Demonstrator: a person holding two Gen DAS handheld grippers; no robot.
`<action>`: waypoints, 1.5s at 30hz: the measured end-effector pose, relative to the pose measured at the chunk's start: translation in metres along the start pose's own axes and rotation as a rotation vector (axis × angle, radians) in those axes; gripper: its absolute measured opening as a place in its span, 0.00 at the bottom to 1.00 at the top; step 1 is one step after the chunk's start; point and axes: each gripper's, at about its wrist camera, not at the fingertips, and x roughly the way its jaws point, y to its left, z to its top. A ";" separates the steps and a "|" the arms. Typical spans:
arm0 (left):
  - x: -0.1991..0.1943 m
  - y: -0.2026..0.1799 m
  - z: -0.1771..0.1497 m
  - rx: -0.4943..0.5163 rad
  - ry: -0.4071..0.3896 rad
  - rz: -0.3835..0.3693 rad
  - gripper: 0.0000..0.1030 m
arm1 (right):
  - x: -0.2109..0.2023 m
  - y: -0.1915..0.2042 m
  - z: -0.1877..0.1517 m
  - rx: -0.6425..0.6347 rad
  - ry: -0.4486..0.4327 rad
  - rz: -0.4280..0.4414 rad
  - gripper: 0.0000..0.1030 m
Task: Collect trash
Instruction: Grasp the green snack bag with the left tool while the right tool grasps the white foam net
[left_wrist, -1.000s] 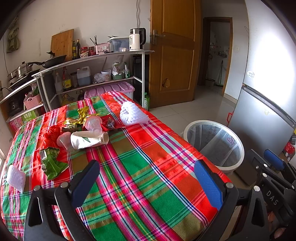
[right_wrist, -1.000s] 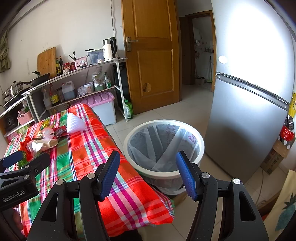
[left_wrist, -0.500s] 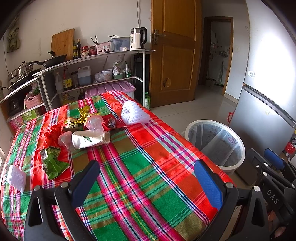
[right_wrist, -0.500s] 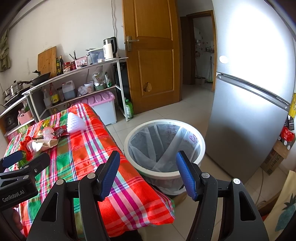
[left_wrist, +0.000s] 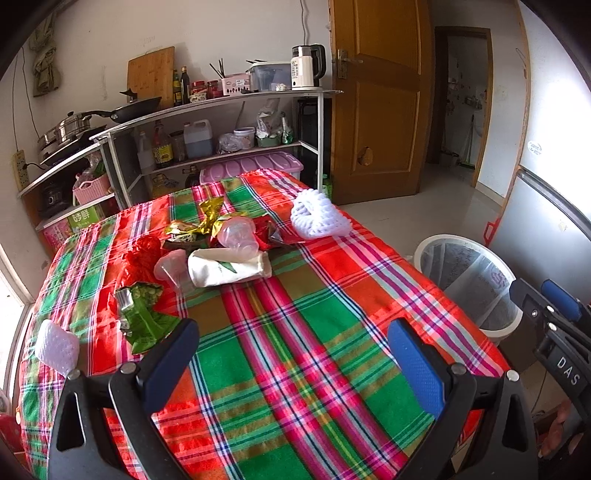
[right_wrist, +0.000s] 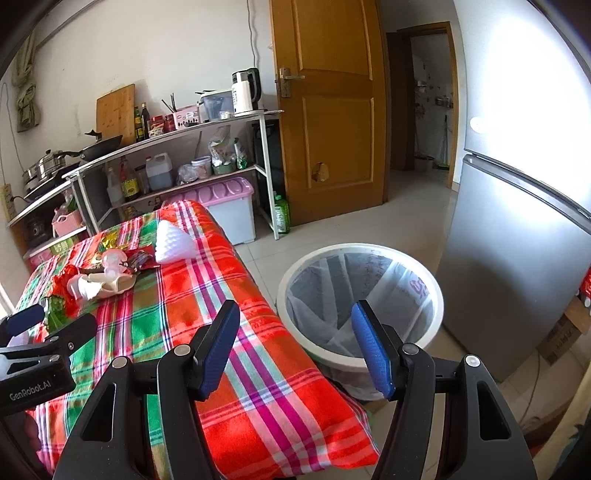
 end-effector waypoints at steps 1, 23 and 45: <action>0.000 0.004 0.000 -0.006 0.003 0.005 1.00 | 0.002 0.002 0.001 -0.003 0.001 0.013 0.62; 0.013 0.133 -0.008 -0.262 0.068 0.117 1.00 | 0.091 0.082 0.048 -0.166 0.087 0.261 0.62; 0.050 0.162 -0.006 -0.316 0.124 0.114 1.00 | 0.166 0.135 0.082 -0.283 0.213 0.431 0.62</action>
